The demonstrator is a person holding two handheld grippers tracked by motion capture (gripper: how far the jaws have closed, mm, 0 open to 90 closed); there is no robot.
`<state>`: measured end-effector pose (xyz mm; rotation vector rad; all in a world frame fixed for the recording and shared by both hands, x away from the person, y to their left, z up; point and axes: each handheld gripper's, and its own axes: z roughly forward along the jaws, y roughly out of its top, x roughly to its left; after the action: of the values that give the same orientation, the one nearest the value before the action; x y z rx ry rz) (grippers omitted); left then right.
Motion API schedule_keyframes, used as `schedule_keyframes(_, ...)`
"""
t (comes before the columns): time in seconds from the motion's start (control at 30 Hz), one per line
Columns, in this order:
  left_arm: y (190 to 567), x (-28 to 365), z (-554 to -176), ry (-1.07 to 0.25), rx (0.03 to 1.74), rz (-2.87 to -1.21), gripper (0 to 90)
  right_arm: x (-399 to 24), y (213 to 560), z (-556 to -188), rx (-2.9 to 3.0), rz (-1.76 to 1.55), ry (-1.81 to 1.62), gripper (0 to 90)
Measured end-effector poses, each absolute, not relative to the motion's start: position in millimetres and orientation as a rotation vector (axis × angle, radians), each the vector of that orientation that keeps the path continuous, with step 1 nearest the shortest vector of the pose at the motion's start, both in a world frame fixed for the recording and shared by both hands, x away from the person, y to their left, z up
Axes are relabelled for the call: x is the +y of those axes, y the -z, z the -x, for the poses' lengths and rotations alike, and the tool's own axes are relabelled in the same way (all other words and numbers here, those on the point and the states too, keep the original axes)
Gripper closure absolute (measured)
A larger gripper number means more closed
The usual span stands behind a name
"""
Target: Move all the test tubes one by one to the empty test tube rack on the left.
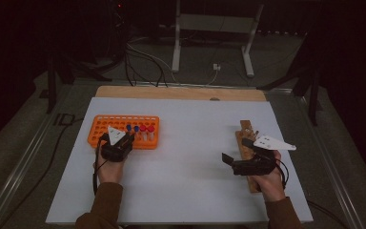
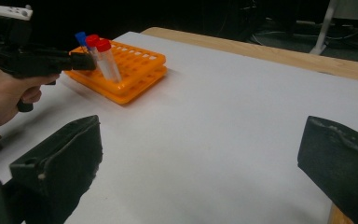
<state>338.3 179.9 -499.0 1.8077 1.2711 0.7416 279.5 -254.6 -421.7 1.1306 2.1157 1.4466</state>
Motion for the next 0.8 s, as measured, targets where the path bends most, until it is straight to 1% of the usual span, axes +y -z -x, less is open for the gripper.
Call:
schedule_keyframes(0.13, 500, 182, -338, -0.718, 1.281, -1.791, 77.1, -255, 421, -279, 2.115, -1.129, -1.447, 0.3)
schedule_keyframes(0.2, 500, 183, -337, -0.719, 1.289, -1.786, 75.5, -255, 421, -280, 2.112, -1.132, -1.447, 0.3)
schedule_keyframes(0.27, 501, 185, -336, -0.702, 1.301, -1.764, 70.8, -256, 422, -280, 2.114, -1.131, -1.443, 0.3)
schedule_keyframes(0.43, 502, 190, -329, -0.681, 1.313, -1.725, 64.4, -256, 423, -281, 2.111, -1.137, -1.440, 0.3)
schedule_keyframes(0.57, 498, 196, -323, -0.640, 1.311, -1.687, 58.3, -258, 423, -281, 2.102, -1.142, -1.434, 0.3)
schedule_keyframes(0.6, 496, 198, -321, -0.639, 1.310, -1.686, 55.6, -259, 423, -282, 2.096, -1.146, -1.431, 0.3)
schedule_keyframes(0.73, 489, 203, -311, -0.639, 1.287, -1.650, 50.8, -262, 424, -284, 2.074, -1.157, -1.405, 0.3)
schedule_keyframes(0.8, 486, 205, -307, -0.618, 1.278, -1.614, 46.2, -264, 424, -285, 2.065, -1.161, -1.395, 0.3)
